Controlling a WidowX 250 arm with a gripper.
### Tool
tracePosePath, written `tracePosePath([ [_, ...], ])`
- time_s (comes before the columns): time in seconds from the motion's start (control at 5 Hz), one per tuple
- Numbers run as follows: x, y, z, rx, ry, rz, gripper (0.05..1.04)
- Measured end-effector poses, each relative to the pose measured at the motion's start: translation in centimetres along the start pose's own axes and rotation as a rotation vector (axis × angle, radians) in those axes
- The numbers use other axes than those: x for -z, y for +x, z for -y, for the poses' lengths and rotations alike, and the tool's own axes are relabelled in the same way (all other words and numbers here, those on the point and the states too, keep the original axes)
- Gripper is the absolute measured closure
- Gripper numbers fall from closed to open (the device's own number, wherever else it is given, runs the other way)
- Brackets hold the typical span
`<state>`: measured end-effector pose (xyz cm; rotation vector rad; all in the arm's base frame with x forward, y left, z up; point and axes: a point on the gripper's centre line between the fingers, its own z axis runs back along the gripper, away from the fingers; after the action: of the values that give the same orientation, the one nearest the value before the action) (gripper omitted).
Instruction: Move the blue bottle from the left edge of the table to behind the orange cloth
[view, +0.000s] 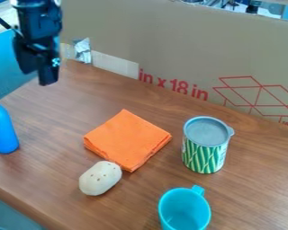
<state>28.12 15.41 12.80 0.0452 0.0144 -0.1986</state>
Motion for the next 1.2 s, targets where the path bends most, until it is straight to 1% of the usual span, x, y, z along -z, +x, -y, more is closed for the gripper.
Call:
tracePosePath([
  [0.2, 0.1, -1.2, 0.6, 0.048, 0.003, -0.045, 0.083],
  [0.4, -0.5, -3.0, 0.8, 0.072, 0.005, -0.041, 0.083],
  [0.8, -0.9, -5.3, -0.4, 0.029, 0.004, -0.100, 0.082],
  [1.0, -0.9, -6.0, -1.0, 0.012, 0.011, -0.116, 0.083],
  [1.2, -0.8, -6.8, -1.6, 0.030, -0.005, -0.110, 0.082],
])
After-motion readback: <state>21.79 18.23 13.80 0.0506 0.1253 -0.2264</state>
